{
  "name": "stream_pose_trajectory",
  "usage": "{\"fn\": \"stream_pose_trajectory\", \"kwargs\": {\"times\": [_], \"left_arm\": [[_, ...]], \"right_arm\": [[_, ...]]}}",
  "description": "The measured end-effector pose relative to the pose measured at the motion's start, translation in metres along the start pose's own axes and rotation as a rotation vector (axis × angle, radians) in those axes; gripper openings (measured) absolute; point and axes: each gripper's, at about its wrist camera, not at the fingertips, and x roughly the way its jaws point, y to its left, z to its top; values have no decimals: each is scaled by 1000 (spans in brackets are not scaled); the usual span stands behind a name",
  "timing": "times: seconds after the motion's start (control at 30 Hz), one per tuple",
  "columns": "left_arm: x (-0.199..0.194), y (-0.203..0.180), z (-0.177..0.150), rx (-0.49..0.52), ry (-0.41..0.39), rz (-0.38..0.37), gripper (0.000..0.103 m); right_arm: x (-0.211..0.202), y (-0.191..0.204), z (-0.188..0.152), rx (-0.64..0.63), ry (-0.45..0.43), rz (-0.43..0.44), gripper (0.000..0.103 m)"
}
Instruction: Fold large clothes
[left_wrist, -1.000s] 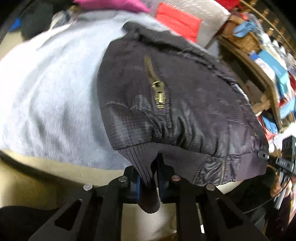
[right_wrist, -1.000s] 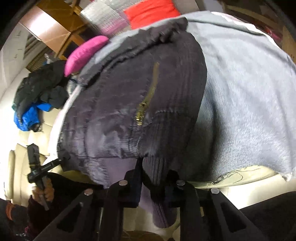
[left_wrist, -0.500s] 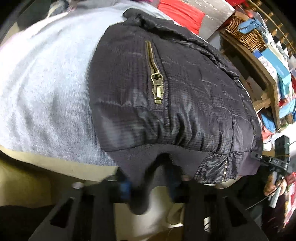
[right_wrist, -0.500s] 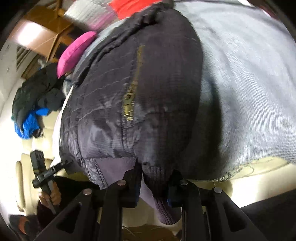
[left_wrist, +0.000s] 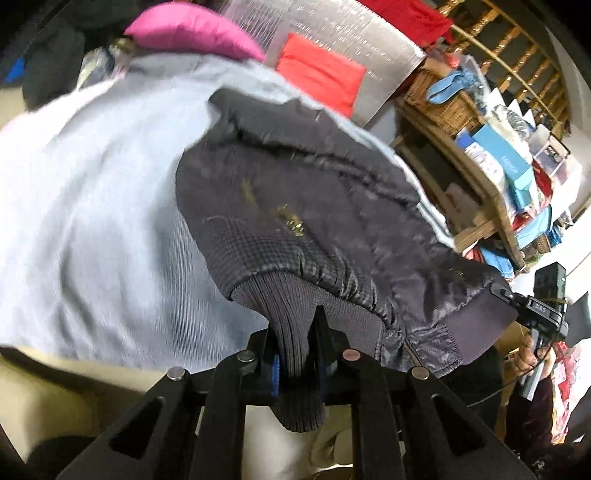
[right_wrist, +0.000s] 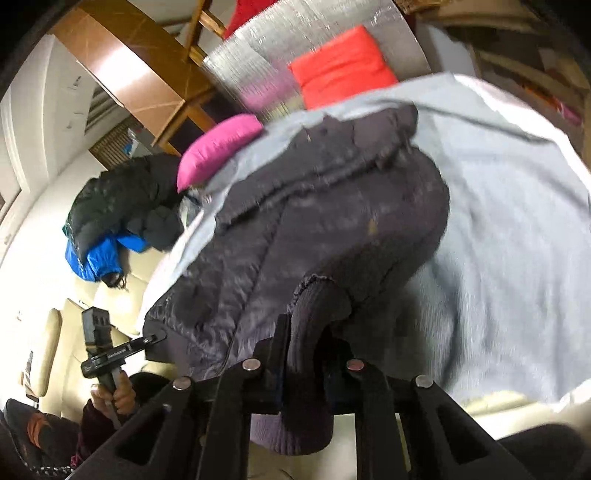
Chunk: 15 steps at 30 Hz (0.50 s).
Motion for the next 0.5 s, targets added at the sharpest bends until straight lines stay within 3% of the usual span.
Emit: {"fn": "stream_pose_trajectory", "kwargs": {"times": [0.2,0.5], "left_arm": [[-18,-18,41,56,-43,-4,15],[-23,-31,110,46,-110,-29,15]], "right_arm": [[-10,11,33,4,-75,26,15],[-21,19,88,22,-161,50,14]]}}
